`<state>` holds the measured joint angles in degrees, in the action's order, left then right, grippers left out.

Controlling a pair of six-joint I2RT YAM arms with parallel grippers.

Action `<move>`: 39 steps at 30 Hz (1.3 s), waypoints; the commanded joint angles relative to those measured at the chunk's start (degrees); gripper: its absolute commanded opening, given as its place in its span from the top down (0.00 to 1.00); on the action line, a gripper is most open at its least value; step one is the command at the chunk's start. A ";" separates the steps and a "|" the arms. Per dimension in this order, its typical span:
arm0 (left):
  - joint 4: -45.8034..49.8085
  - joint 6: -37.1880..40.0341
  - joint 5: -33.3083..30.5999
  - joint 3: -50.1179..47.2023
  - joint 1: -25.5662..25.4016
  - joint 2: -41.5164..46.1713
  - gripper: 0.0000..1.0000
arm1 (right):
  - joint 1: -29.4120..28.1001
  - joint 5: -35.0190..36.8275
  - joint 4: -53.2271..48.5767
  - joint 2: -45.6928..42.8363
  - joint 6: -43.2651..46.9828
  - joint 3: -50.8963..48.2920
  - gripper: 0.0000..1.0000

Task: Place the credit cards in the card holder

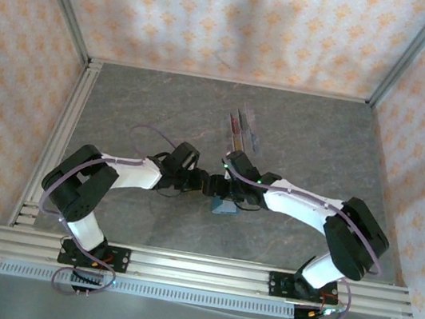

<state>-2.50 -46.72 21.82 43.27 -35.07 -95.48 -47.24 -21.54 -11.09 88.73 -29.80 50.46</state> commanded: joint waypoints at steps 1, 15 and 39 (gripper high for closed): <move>8.08 -1.51 4.74 -1.99 -2.91 2.15 0.68 | -3.17 -2.19 12.16 3.04 -1.89 1.11 0.38; 3.88 -2.39 9.19 -3.98 -0.75 2.88 0.84 | -5.27 -2.50 11.14 4.53 -1.62 4.65 0.44; 3.05 -1.40 8.57 -5.55 1.23 -0.49 0.86 | -4.14 -15.67 25.01 0.64 -5.78 -2.04 0.55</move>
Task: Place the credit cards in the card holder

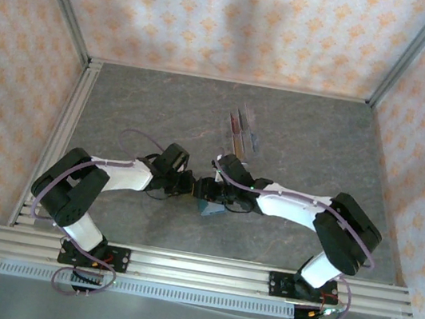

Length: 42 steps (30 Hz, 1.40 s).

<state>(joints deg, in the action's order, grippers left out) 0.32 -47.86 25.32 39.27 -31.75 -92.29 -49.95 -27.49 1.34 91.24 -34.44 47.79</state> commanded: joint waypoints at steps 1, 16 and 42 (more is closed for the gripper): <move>0.21 -0.15 5.09 -1.57 -2.00 -3.70 0.86 | -1.08 -10.60 14.05 -1.74 -1.83 0.18 0.55; -1.08 0.14 5.44 -2.13 -1.52 -5.86 0.87 | 1.87 -18.24 30.38 -0.36 -8.92 -5.05 0.56; -0.16 0.73 5.90 -1.56 -1.34 -5.28 0.84 | 3.03 -13.53 26.10 4.14 -4.27 -6.18 0.78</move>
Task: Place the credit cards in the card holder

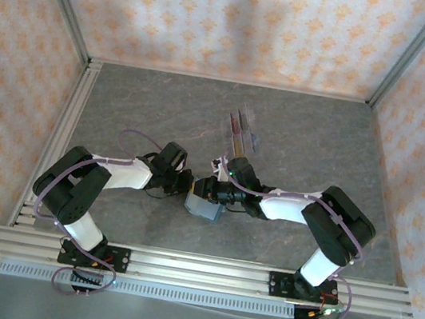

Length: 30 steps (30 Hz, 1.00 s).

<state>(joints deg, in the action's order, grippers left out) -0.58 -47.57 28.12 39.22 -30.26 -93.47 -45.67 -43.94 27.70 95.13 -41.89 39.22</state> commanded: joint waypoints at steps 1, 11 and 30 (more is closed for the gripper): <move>1.07 0.55 2.92 -1.43 -2.86 -3.64 0.83 | -1.32 3.52 -1.37 0.38 3.67 2.56 0.78; 9.81 2.37 -2.17 -0.75 -2.87 4.20 0.70 | -2.13 9.19 -10.58 1.55 7.23 4.90 0.66; 24.54 3.60 -14.21 -1.09 -0.44 17.04 0.58 | -2.85 14.32 -17.41 4.30 9.68 7.45 0.63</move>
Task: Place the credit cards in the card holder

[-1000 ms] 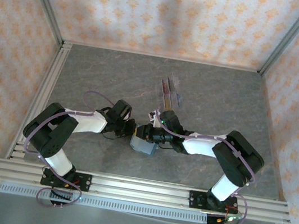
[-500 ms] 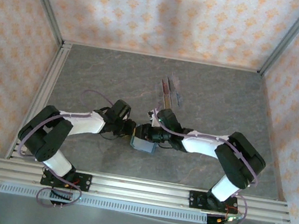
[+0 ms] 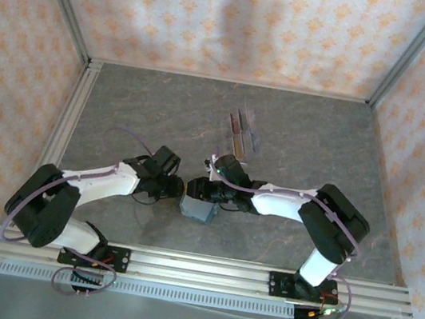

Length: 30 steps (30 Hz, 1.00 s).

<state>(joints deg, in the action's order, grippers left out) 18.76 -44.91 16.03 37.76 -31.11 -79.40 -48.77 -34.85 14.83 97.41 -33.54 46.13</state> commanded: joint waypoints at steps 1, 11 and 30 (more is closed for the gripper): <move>6.08 1.00 -2.85 0.56 0.67 3.46 0.57 | 0.26 5.31 -4.63 2.17 1.30 0.62 0.63; 3.73 2.49 2.95 -1.13 1.87 7.32 0.50 | -0.14 6.37 -6.55 3.25 1.71 1.77 0.64; -4.16 3.86 7.30 1.95 -1.08 -4.67 0.66 | -0.27 7.76 -9.27 0.07 2.35 1.34 0.78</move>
<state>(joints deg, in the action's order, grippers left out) 16.86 -41.91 22.57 37.93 -31.57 -82.59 -48.82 -28.82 8.08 99.15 -32.29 47.16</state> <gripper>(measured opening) 0.340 0.221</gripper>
